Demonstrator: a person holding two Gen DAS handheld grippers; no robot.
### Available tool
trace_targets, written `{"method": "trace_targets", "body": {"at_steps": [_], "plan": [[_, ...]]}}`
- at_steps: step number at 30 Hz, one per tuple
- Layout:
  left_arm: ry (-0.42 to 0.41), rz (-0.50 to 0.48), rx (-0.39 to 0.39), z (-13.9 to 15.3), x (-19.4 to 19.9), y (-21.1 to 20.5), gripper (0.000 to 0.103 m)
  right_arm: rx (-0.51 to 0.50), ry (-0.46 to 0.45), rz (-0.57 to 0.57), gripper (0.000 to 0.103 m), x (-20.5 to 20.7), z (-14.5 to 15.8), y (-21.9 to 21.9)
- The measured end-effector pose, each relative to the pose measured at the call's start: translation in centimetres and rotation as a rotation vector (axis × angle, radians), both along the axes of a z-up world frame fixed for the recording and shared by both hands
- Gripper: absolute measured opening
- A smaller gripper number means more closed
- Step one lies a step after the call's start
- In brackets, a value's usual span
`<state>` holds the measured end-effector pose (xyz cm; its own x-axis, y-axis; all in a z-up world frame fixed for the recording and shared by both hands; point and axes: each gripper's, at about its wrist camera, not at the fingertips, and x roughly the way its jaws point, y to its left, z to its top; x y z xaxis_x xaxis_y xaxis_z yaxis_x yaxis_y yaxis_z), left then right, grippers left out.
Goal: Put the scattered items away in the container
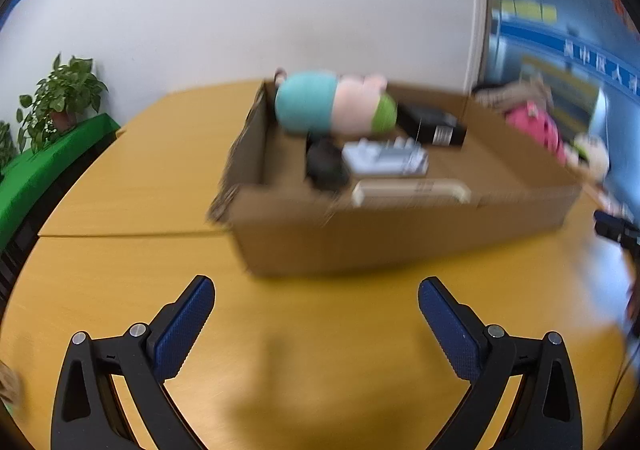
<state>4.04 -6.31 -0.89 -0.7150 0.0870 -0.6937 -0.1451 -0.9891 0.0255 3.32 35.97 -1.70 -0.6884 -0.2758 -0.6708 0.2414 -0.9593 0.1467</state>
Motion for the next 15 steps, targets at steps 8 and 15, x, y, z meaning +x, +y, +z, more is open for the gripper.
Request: {"method": "trace_targets", "body": {"at_steps": [8,15], "plan": [[-0.257,-0.113,0.057,-4.6,-2.0,-6.3,0.103,0.159,-0.208,0.073,0.091,0.8,-3.2,8.9],[-0.173,-0.313,-0.019,-5.7,-2.1,-6.5,0.103,0.229,-0.171,0.242,0.103,-0.9,-4.2,8.5]]}}
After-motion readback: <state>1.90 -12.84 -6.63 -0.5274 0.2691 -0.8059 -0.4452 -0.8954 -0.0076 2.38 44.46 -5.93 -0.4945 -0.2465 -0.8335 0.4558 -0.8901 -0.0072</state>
